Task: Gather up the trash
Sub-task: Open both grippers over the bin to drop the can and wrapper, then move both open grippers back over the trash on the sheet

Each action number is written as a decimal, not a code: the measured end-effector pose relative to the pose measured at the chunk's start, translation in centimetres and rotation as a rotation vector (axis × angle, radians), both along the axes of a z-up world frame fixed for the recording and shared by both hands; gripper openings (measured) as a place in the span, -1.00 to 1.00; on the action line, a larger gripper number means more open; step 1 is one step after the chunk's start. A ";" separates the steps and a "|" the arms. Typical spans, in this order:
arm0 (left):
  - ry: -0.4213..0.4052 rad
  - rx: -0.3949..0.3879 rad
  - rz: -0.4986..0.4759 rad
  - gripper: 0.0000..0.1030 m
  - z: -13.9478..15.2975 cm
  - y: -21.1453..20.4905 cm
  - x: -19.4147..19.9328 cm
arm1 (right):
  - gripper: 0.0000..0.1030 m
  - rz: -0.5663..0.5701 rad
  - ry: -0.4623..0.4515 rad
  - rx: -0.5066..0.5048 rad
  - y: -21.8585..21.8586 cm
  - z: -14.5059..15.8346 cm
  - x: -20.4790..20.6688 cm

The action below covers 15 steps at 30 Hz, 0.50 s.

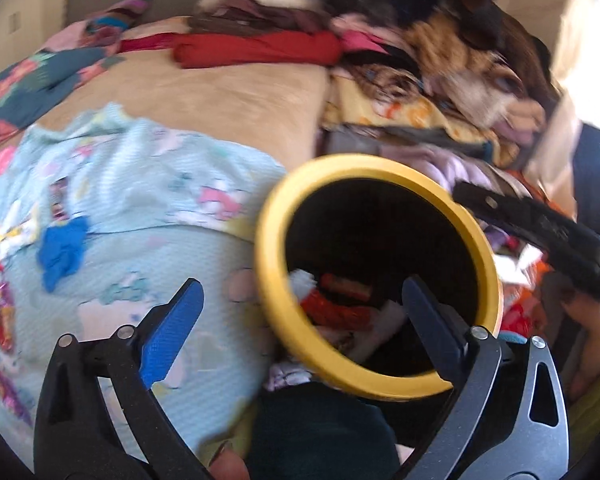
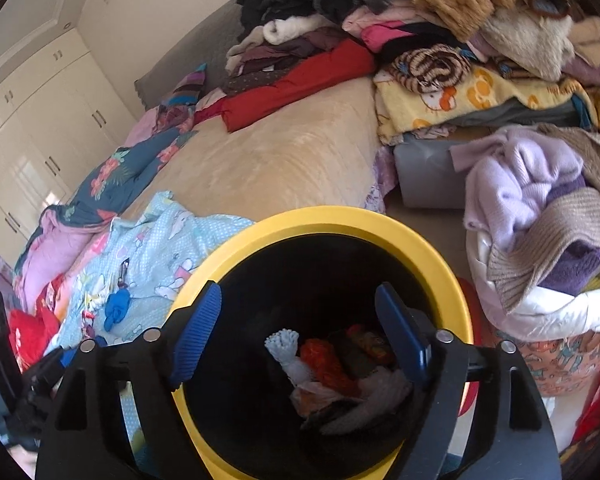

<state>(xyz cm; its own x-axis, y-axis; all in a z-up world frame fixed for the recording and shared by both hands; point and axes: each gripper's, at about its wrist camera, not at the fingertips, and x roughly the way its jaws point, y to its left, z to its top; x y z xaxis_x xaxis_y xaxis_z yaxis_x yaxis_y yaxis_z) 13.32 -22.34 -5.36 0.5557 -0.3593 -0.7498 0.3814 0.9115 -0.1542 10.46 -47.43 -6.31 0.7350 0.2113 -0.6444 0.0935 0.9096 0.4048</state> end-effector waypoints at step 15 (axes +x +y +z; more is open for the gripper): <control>-0.089 -0.033 0.248 0.78 2.5 9.7 1.0 | 0.61 0.175 -0.048 -0.048 8.2 2.7 1.5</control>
